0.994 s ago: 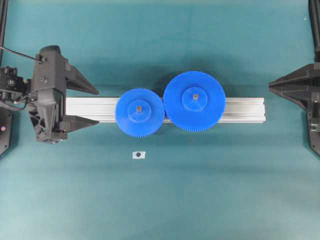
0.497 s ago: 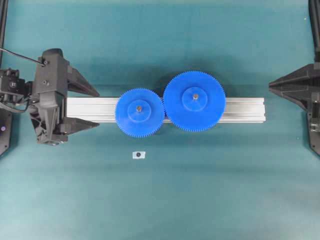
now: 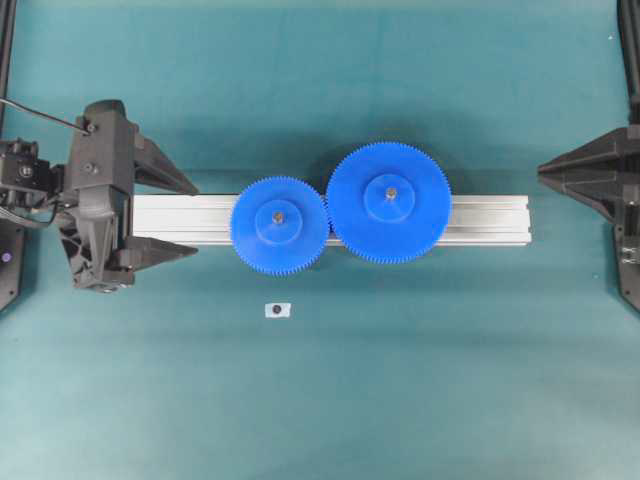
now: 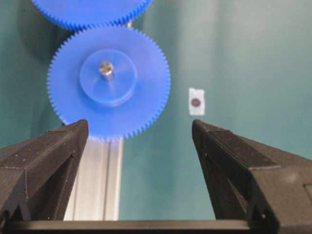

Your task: Insert the small gear onto the shaft.

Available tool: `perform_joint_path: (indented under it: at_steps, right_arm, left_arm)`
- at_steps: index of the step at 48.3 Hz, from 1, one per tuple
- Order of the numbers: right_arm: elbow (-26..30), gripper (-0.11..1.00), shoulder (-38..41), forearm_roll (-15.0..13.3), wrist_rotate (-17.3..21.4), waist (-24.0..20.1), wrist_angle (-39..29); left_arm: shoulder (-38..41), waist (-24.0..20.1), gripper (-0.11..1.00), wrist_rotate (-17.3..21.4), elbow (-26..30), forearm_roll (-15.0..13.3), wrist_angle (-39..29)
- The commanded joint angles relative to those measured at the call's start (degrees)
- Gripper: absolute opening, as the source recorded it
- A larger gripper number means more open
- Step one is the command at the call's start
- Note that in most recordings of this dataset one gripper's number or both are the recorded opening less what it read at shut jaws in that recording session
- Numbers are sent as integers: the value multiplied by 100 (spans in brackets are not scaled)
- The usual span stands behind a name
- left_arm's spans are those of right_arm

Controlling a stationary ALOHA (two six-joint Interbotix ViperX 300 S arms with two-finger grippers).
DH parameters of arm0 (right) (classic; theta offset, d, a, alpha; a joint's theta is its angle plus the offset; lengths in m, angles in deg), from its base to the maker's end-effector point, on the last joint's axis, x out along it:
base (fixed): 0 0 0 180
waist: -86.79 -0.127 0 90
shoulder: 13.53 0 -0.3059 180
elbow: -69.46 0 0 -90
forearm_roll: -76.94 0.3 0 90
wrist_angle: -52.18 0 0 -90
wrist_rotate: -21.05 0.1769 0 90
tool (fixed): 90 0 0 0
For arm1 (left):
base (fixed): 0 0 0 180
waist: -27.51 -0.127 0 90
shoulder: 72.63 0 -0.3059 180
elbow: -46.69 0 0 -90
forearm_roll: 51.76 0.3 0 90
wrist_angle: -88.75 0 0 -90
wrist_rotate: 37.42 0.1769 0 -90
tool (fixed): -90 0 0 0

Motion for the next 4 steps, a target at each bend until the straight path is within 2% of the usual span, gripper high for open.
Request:
perform_joint_path:
  at_steps: [1, 4]
  right_arm:
    - [53, 27, 35, 0, 44, -9, 53]
    - [53, 27, 44, 9, 53, -9, 53]
  left_arm:
    - [-53, 18, 85, 9, 44, 18, 167]
    - [-53, 18, 85, 9, 35, 9, 220]
